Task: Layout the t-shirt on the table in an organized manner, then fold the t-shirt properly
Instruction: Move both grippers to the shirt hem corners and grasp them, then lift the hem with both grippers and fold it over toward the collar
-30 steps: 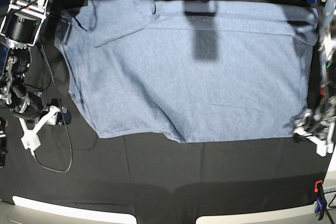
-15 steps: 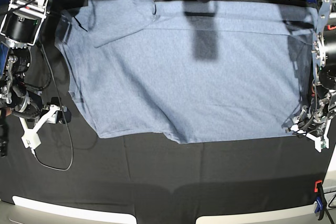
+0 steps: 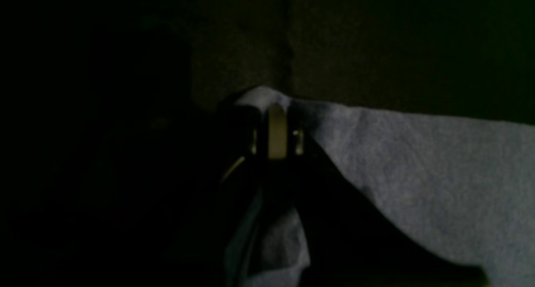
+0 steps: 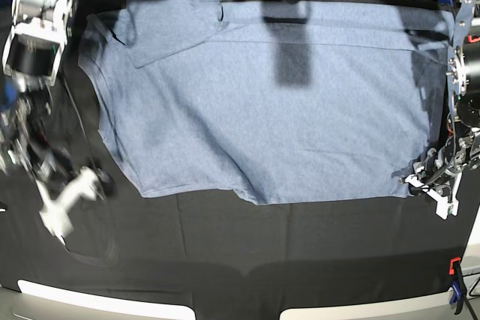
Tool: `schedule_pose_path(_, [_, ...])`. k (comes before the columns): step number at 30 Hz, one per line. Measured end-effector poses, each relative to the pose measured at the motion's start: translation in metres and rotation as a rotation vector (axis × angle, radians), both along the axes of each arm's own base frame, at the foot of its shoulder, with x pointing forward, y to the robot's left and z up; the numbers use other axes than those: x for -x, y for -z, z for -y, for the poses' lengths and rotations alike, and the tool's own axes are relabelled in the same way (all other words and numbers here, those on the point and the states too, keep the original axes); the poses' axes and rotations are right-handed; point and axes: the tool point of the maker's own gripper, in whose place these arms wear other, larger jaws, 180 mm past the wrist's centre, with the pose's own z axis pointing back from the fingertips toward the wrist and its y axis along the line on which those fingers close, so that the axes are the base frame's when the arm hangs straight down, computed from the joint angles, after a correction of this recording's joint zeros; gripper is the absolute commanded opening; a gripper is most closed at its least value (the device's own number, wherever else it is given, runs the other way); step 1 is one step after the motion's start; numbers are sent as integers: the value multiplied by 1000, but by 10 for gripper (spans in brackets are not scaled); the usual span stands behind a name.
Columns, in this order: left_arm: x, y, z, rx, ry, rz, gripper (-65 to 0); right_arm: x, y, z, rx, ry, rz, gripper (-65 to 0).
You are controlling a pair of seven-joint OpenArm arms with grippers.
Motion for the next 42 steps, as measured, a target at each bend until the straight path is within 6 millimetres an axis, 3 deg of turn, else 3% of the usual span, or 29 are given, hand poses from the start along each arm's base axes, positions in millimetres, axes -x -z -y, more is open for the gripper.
schedule_pose_path(4, [1, 1, 0, 0, 2, -7, -650, -32, -8, -14, 64, -45, -24, -290])
schedule_pose_path(9, [2, 2, 0, 0, 5, -21, -650, -39, 23, -15, 72, -15, -114, -290])
schedule_pose_path(13, [2, 2, 0, 1, 5, -22, -650, -47, 33, -11, 57, 23, -108, -290])
schedule_pose_path(15, [2, 2, 0, 1, 5, -23, -650, -42, 46, -12, 31, 41, -126, -290])
schedule_pose_path(18, [2, 2, 0, 0, 5, -23, -650, -19, 77, -11, 17, 52, -227, -290])
schedule_pose_path(26, [2, 2, 0, 0, 5, -21, -650, -13, 84, -11, 16, 54, -249, -294])
schedule_pose_path(28, [2, 2, 0, 0, 5, -21, -650, -11, 88, -13, 28, 46, -254, -328])
schedule_pose_path(33, [1, 0, 0, 21, -12, -10, -650, -12, 95, -28, 10, 34, -219, -510])
schedule_pose_path(38, [0, -1, -1, 20, -18, 12, -650, -21, 92, -36, 54, 3, -146, -647])
schedule_pose_path(42, [-6, -9, -6, 18, -35, 63, -650, -28, 84, -31, 143, -8, -114, -650])
